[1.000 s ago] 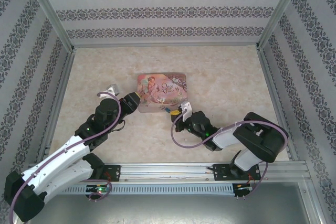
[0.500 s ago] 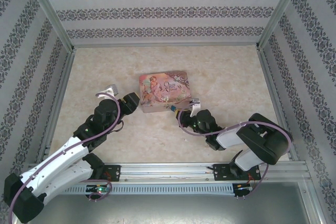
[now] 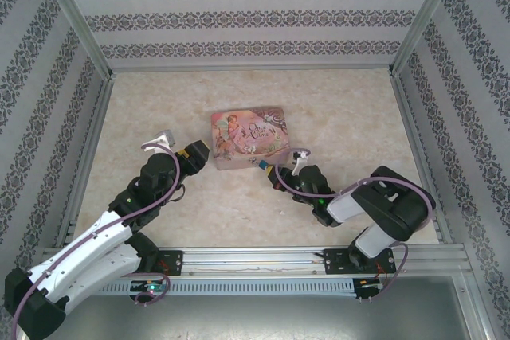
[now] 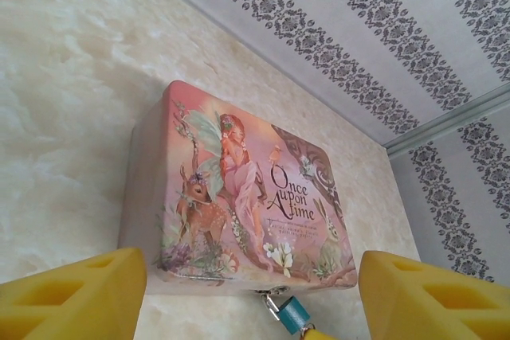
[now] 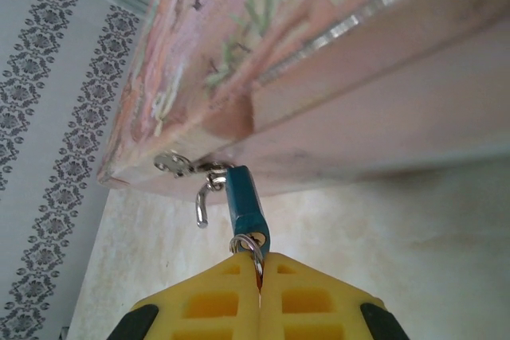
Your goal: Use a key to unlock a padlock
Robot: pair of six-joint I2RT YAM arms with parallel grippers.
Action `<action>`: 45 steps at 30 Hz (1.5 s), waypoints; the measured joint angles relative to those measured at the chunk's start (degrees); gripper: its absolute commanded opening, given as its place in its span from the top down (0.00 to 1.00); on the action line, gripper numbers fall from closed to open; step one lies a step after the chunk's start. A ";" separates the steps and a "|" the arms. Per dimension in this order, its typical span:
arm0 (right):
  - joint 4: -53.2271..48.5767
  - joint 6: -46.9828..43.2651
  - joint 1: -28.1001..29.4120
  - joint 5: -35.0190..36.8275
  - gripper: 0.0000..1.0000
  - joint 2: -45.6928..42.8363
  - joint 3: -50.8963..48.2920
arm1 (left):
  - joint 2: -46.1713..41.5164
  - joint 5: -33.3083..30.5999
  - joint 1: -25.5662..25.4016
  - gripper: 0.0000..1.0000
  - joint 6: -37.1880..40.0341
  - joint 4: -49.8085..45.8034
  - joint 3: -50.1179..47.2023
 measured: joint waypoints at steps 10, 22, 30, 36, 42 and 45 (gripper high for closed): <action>6.45 5.22 0.00 -1.66 1.00 8.50 0.31 | 0.00 -0.33 0.07 0.28 -0.02 0.00 0.00; 7.96 7.17 -0.02 -2.14 0.82 10.27 0.48 | 0.22 -0.33 0.37 0.26 0.00 -0.02 0.00; 4.52 5.38 -0.96 -1.77 0.60 6.10 0.42 | 0.55 -0.22 0.92 0.25 0.04 -0.74 0.00; -3.26 0.09 -1.86 -1.79 0.46 -2.78 0.59 | 0.72 0.09 1.18 0.23 0.04 -1.90 0.00; -12.83 -6.97 -2.56 -2.60 0.30 -10.21 2.86 | 2.51 1.18 1.88 0.19 0.04 -2.16 0.00; -15.15 -9.49 -3.41 -3.61 0.23 -12.00 3.45 | 3.87 2.27 2.32 0.16 0.04 -2.19 0.00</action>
